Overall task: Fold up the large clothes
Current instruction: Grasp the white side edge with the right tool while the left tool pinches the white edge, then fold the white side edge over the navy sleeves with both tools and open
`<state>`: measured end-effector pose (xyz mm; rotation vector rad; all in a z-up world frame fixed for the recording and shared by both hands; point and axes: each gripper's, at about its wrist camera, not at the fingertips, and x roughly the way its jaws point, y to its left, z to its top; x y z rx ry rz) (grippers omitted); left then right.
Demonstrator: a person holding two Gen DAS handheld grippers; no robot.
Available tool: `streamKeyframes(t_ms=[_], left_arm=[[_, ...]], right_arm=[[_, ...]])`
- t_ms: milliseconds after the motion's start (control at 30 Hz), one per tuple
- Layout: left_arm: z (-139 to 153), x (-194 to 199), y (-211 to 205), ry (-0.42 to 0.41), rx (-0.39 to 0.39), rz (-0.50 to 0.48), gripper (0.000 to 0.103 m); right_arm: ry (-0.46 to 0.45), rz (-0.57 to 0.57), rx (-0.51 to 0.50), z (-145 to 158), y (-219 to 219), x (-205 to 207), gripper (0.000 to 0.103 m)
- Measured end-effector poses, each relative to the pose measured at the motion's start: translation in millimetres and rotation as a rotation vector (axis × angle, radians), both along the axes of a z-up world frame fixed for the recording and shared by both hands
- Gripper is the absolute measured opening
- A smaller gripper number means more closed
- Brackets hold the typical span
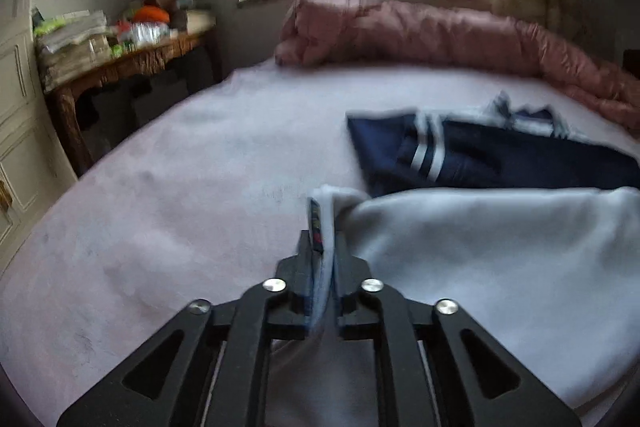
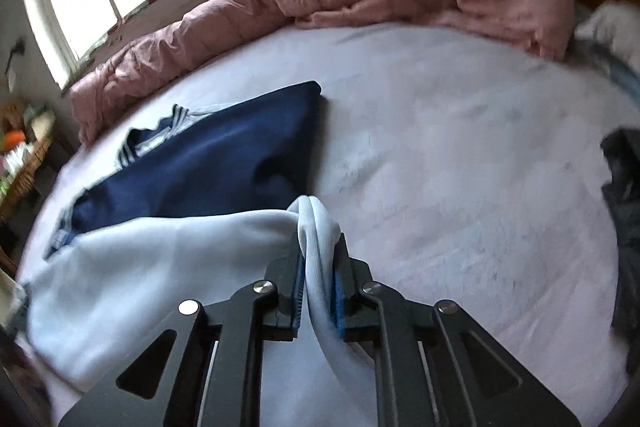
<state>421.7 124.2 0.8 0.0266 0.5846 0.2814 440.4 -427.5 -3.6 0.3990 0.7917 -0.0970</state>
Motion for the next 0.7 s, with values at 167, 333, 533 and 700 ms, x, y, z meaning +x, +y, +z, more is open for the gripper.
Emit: streamKeyframes(t_ms=[167, 333, 533, 700], left_arm=[[33, -40, -11, -0.239, 0.001, -0.026, 0.057], [45, -51, -16, -0.297, -0.066, -0.081, 0.074], [56, -62, -25, -0.379, -0.090, -0.179, 0.092], [50, -58, -45, -0.359, -0.053, -0.222, 0.098]], right_arm=[[-0.111, -0.048, -0.136, 37, 13, -28, 0.045], [-0.172, 0.016, -0.162, 55, 36, -38, 0.059], [-0.251, 0.055, -0.217, 66, 67, -42, 0.078], [-0.339, 0.097, -0.314, 71, 97, -50, 0.088]])
